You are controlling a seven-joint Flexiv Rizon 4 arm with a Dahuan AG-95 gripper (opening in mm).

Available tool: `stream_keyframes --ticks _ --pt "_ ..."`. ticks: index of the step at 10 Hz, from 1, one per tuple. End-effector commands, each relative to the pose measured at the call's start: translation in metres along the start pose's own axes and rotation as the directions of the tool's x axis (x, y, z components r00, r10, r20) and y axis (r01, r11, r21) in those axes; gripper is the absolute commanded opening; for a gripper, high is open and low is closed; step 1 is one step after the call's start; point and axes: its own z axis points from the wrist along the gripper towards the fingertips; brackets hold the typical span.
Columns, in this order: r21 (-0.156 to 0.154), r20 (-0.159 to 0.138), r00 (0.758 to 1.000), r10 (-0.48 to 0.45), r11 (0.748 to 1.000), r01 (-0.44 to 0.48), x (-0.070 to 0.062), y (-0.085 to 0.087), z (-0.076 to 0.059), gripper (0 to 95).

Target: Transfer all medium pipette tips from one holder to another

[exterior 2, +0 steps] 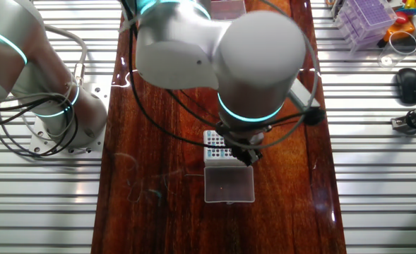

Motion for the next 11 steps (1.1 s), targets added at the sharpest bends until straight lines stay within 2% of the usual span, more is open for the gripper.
stream_keyframes --ticks 1,3,5,6,8,9,11 --pt "-0.003 -0.006 1.0 0.001 1.0 -0.001 -0.002 0.003 -0.019 0.0" --pt "-0.007 -0.006 1.0 0.009 1.0 -0.009 -0.008 0.005 -0.033 0.0" --pt "-0.017 -0.001 1.0 0.02 1.0 -0.02 -0.02 0.015 -0.039 0.0" --pt "-0.014 -0.007 0.999 0.046 0.999 -0.046 -0.042 0.04 -0.041 0.0" --pt "-0.007 -0.017 0.994 0.11 0.994 -0.11 -0.068 0.084 -0.042 0.0" --pt "-0.007 -0.017 0.987 0.162 0.987 -0.162 -0.078 0.112 -0.039 0.0" --pt "-0.004 -0.009 0.976 0.218 0.976 -0.219 -0.087 0.146 -0.029 0.0"
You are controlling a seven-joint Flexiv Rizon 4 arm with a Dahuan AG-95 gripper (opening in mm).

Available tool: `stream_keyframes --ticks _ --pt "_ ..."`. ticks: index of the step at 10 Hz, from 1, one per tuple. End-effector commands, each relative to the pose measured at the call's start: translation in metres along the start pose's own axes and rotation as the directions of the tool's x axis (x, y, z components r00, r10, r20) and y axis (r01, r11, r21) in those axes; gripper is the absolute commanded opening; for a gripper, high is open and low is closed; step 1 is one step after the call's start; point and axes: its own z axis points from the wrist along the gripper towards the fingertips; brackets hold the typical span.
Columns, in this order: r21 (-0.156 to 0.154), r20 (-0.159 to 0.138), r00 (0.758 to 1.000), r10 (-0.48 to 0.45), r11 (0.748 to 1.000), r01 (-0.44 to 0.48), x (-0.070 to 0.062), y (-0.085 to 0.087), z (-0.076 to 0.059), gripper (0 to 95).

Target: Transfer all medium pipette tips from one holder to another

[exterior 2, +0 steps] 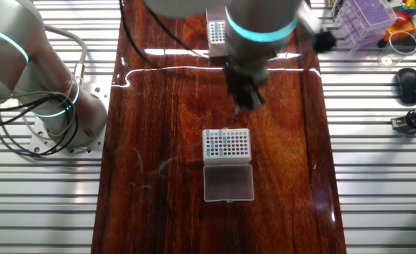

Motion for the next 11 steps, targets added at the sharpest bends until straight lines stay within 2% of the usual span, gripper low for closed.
stream_keyframes --ticks 1,3,5,6,7,9,10,11 --pt "0.006 0.005 0.996 0.086 0.996 -0.086 -0.008 0.046 0.01 0.0" --pt "0.018 -0.006 0.997 0.08 0.997 -0.08 -0.008 0.046 0.01 0.0" --pt "0.012 -0.015 0.999 -0.049 0.999 0.049 -0.008 0.046 0.01 0.0" --pt "0.004 -0.031 0.994 -0.107 0.994 0.107 -0.008 0.046 0.01 0.0" --pt "-0.006 -0.043 0.992 -0.121 0.993 0.121 -0.008 0.046 0.01 0.0" --pt "-0.022 -0.029 0.992 -0.125 0.992 0.124 -0.007 0.051 0.012 0.0" --pt "-0.013 -0.014 0.997 -0.075 0.997 0.075 -0.008 0.084 0.016 0.0" --pt "-0.014 -0.002 0.999 -0.051 0.999 0.051 -0.011 0.103 0.016 0.0"
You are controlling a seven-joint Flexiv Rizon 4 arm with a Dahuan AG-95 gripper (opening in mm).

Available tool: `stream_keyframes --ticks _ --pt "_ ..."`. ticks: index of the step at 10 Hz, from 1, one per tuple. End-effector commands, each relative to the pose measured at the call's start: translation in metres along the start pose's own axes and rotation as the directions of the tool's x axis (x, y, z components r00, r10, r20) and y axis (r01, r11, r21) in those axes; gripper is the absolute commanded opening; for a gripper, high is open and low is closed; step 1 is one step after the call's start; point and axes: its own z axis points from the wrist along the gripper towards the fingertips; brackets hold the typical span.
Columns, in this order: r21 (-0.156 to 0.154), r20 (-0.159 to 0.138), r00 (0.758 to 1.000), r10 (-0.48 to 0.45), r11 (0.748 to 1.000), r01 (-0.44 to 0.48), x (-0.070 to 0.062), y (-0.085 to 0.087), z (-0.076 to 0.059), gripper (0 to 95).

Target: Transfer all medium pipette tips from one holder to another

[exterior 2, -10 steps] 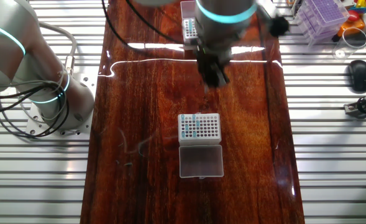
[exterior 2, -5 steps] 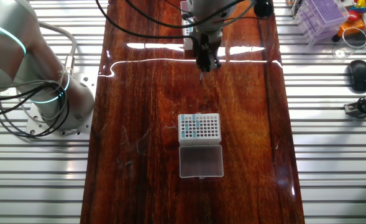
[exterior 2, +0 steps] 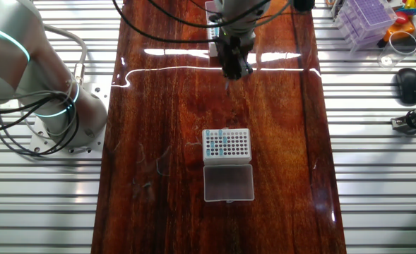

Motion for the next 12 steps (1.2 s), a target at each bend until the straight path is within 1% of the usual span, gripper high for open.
stream_keyframes --ticks 1,2,3,4,5,6,7,9,10,12 --pt "-0.021 0.043 0.997 0.058 0.998 -0.057 -0.01 0.062 0.0 0.0" --pt "-0.022 0.044 0.995 0.095 0.995 -0.094 -0.017 0.083 -0.002 0.0" --pt "-0.021 0.044 0.992 0.115 0.993 -0.114 -0.022 0.093 -0.001 0.0" --pt "-0.019 0.052 0.988 0.147 0.989 -0.146 -0.03 0.111 0.002 0.0" --pt "-0.019 0.053 0.986 0.156 0.988 -0.155 -0.032 0.115 0.003 0.0" --pt "-0.02 0.065 0.983 0.175 0.985 -0.174 -0.036 0.127 0.006 0.0" --pt "-0.023 0.069 0.98 0.186 0.982 -0.185 -0.039 0.132 0.008 0.0" --pt "-0.027 0.073 0.977 0.2 0.98 -0.199 -0.042 0.138 0.009 0.0" --pt "-0.034 0.075 0.974 0.212 0.977 -0.21 -0.045 0.141 0.008 0.0" --pt "-0.037 0.075 0.973 0.217 0.976 -0.214 -0.046 0.141 0.006 0.0"
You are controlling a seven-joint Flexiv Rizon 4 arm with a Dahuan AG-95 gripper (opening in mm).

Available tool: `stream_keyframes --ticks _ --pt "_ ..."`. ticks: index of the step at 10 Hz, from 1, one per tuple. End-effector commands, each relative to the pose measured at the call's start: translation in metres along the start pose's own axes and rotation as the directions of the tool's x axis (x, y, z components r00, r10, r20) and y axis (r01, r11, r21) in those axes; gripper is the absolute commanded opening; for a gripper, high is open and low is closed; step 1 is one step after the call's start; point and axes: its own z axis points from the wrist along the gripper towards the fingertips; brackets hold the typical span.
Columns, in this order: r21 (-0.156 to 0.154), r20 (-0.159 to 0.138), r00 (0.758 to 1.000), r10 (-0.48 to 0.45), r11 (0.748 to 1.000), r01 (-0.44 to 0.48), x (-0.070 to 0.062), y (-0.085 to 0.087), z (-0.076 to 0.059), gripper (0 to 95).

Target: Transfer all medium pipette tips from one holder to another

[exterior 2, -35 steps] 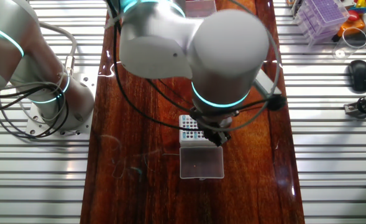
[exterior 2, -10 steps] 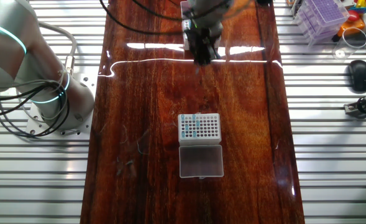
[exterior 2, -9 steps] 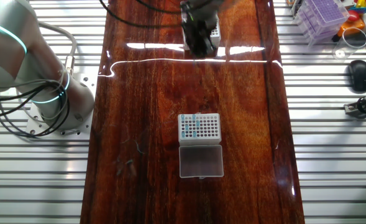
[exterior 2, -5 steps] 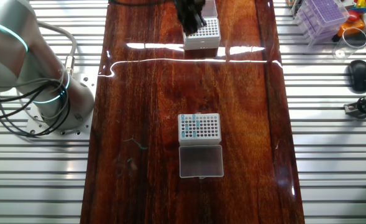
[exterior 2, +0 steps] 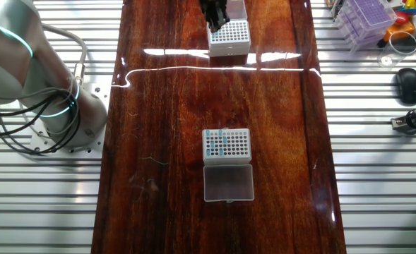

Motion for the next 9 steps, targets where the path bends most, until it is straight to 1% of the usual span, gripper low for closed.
stream_keyframes --ticks 1,6,9 --pt "-0.009 0.005 1.0 0.028 1.0 -0.028 -0.004 0.003 0.001 0.0" --pt "-0.013 0.003 0.999 0.05 0.999 -0.05 -0.016 0.007 -0.004 0.0" --pt "-0.013 0.007 0.998 0.058 0.998 -0.058 -0.017 0.006 0.0 0.0"
